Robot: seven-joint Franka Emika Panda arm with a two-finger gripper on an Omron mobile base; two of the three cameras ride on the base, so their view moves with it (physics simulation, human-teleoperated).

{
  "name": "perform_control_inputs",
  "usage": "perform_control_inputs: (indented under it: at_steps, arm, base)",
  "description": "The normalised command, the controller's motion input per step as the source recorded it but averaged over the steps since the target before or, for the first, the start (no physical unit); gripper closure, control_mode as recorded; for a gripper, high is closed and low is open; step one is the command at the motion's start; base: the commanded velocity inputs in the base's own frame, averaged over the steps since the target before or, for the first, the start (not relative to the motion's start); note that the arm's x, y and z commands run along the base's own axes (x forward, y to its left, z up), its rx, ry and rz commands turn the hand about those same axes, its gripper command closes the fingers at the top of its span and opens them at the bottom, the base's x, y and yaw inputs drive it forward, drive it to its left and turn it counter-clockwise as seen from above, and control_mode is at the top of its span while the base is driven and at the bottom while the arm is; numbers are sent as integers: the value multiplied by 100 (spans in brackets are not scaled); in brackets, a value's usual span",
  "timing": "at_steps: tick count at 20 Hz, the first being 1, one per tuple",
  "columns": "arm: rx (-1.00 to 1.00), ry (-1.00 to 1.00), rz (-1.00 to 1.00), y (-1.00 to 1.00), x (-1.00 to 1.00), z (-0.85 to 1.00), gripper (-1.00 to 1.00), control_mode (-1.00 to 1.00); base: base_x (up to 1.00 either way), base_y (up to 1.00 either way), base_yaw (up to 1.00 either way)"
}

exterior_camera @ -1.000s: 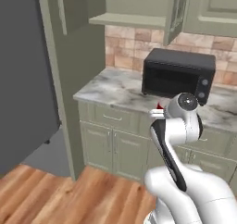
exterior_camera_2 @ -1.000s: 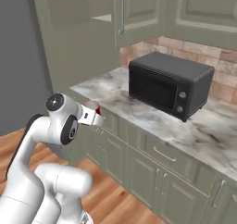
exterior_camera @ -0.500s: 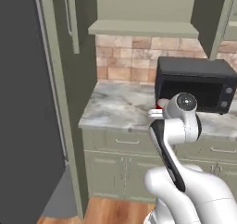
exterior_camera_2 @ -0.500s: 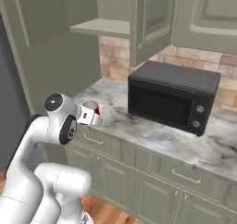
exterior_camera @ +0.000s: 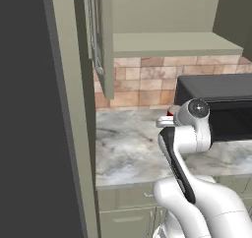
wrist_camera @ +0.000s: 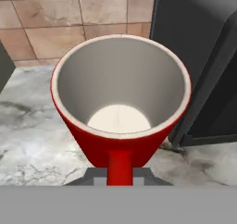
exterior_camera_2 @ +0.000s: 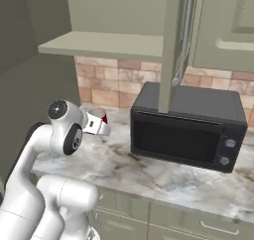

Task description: Move the mug from next to the sink to the open cabinet. Then, move the bowl with the pear to the fridge to clear the area for faucet cleaning.

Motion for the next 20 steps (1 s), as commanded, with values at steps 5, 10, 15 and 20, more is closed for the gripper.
perform_control_inputs:
  at_steps: [5,10,15,20]
  arm:
    - [0,0,0,0,0,0,100,-100]
    - [-3,-23,4,0,-2,73,100,-100]
    - [-11,-29,4,0,-1,100,100,-100]
    - [-4,-5,2,3,11,100,100,-100]
  base:
    - [37,0,-9]
    - [0,0,0]
    - [0,0,0]
    - [0,0,0]
